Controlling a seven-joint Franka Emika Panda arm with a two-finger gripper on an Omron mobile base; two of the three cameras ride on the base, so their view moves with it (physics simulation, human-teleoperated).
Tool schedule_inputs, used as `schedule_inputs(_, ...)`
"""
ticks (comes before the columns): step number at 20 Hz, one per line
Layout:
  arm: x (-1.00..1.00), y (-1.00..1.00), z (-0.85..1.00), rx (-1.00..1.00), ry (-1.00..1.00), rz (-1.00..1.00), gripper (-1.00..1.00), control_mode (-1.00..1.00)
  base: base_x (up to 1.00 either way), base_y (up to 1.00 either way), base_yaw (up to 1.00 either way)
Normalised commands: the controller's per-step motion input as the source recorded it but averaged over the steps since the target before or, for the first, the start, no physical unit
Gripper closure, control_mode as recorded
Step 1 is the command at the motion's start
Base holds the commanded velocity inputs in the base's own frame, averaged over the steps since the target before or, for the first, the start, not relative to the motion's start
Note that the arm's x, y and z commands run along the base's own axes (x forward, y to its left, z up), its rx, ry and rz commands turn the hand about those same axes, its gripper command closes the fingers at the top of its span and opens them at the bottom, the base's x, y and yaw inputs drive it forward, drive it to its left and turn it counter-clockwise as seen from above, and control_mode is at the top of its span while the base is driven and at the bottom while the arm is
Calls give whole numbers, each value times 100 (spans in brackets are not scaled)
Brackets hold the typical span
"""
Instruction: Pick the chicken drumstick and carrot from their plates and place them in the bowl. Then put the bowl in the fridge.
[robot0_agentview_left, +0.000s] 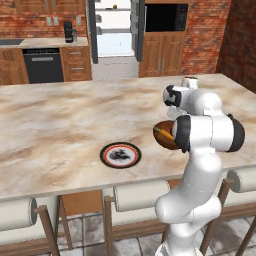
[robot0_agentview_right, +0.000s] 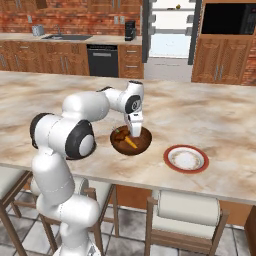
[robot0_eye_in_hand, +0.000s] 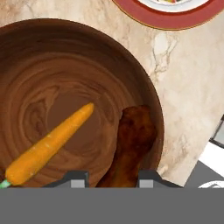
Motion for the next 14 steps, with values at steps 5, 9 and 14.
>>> schedule_inputs(5, 13, 19, -11, 1, 13, 11, 100, -100, 0, 0, 0)
schedule_inputs(9, 21, 13, -19, 3, 14, 4, 100, -100, 0, 0, 0)
schedule_inputs(14, 15, 5, -23, 3, 5, 0, 100, -100, 0, 0, 0)
